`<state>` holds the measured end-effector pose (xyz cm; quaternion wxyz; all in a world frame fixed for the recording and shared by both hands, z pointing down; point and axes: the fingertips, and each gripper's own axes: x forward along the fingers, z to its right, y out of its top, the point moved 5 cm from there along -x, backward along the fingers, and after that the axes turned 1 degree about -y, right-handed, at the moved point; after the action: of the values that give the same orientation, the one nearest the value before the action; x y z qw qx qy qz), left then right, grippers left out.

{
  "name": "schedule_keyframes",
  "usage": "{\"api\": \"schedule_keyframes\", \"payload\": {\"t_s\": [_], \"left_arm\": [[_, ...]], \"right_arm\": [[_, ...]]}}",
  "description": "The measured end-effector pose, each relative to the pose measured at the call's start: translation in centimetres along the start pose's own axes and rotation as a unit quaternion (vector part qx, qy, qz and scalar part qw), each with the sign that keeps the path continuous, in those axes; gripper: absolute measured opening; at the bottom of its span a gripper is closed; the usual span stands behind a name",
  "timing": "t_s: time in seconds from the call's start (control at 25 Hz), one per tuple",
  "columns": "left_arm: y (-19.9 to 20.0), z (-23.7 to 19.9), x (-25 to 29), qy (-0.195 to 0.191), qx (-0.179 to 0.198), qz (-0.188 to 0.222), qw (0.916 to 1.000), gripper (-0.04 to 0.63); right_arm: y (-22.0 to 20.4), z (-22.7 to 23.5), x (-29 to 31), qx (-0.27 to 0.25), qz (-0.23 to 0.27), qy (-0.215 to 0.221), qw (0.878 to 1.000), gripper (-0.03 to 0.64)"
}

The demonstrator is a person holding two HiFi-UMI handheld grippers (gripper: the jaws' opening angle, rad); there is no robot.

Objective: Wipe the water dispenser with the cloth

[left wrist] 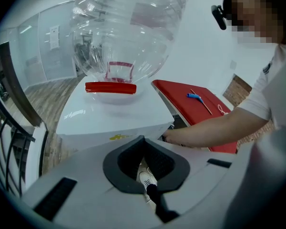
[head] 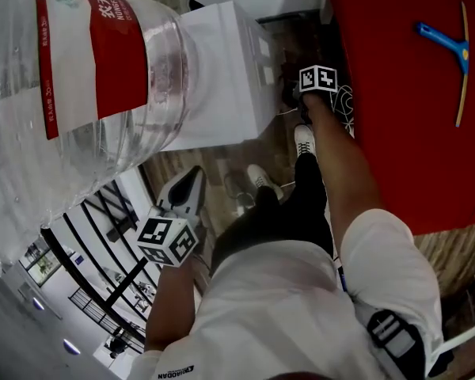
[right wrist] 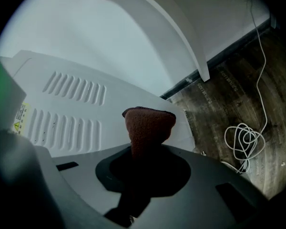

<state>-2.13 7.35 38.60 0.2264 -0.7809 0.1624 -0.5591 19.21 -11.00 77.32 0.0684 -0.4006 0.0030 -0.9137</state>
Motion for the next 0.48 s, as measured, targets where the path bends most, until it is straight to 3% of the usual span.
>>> {"api": "schedule_keyframes", "payload": {"t_s": [0.36, 0.48], "left_arm": [[0.7, -0.6, 0.3, 0.0, -0.01, 0.018, 0.9998, -0.011], [1.1, -0.5, 0.2, -0.002, -0.009, 0.024, 0.9997, -0.011]], "right_arm": [[0.3, -1.6, -2.5, 0.004, 0.029, 0.009, 1.0, 0.056], [0.4, -4.6, -4.5, -0.034, 0.042, 0.03, 0.998, 0.055]]}}
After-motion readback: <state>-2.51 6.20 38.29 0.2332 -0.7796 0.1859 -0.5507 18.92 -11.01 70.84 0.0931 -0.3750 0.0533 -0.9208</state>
